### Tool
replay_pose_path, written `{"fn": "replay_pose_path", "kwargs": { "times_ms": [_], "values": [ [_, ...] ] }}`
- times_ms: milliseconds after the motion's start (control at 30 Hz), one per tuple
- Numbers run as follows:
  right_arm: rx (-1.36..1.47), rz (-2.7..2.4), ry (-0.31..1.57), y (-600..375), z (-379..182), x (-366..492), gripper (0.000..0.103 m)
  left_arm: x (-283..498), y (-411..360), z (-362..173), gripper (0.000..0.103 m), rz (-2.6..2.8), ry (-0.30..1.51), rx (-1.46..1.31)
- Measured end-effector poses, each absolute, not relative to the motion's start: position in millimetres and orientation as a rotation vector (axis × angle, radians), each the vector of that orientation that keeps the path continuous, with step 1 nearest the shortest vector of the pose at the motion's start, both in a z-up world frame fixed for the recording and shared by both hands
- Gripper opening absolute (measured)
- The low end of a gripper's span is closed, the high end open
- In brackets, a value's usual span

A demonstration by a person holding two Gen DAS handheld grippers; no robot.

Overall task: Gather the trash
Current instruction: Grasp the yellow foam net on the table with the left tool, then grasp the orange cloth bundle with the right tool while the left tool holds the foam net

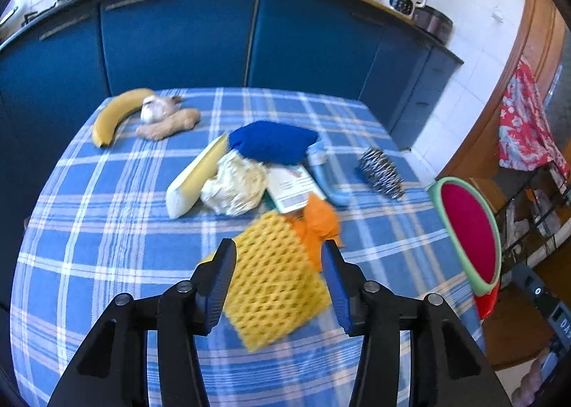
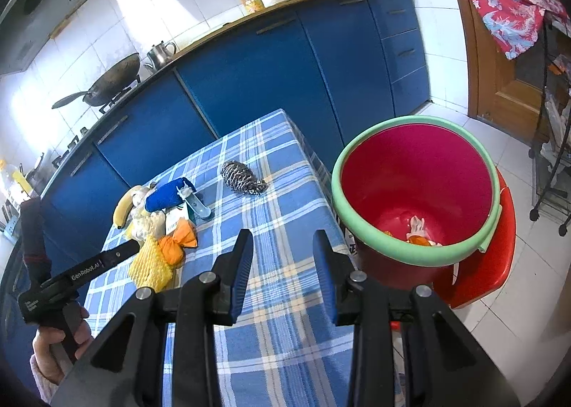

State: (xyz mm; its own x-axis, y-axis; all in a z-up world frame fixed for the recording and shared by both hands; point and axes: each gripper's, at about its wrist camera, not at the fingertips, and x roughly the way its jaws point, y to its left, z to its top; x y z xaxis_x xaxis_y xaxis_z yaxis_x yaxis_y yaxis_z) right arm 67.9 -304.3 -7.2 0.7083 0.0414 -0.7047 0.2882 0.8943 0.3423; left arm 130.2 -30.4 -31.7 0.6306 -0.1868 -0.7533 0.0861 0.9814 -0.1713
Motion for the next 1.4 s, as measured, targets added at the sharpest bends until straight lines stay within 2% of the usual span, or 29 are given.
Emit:
{"fn": "replay_pose_path", "kwargs": {
  "times_ms": [633,800,933,1000,1400],
  "values": [
    [0.423,-0.118,0.830,-283.8,-18.4,82.6,0.037,140.8,-15.6,-71.6,0.051,-0.131,0.979,-0.176],
    [0.415,-0.106,0.838,-276.3,-19.4,84.9,0.037,140.5,-15.2,-74.7,0.031,-0.117,0.964,-0.150],
    [0.404,-0.091,0.842,-268.8,-19.5,86.7,0.037,140.6,-13.0,-74.4,0.021,-0.116,0.951,-0.143],
    [0.396,-0.085,0.842,-265.7,-18.8,87.5,0.037,138.9,-12.5,-72.3,0.009,-0.120,0.945,-0.144],
    [0.356,-0.022,0.853,-238.9,-18.4,103.5,0.037,114.8,18.5,-32.2,0.009,-0.131,0.837,-0.219]
  ]
}}
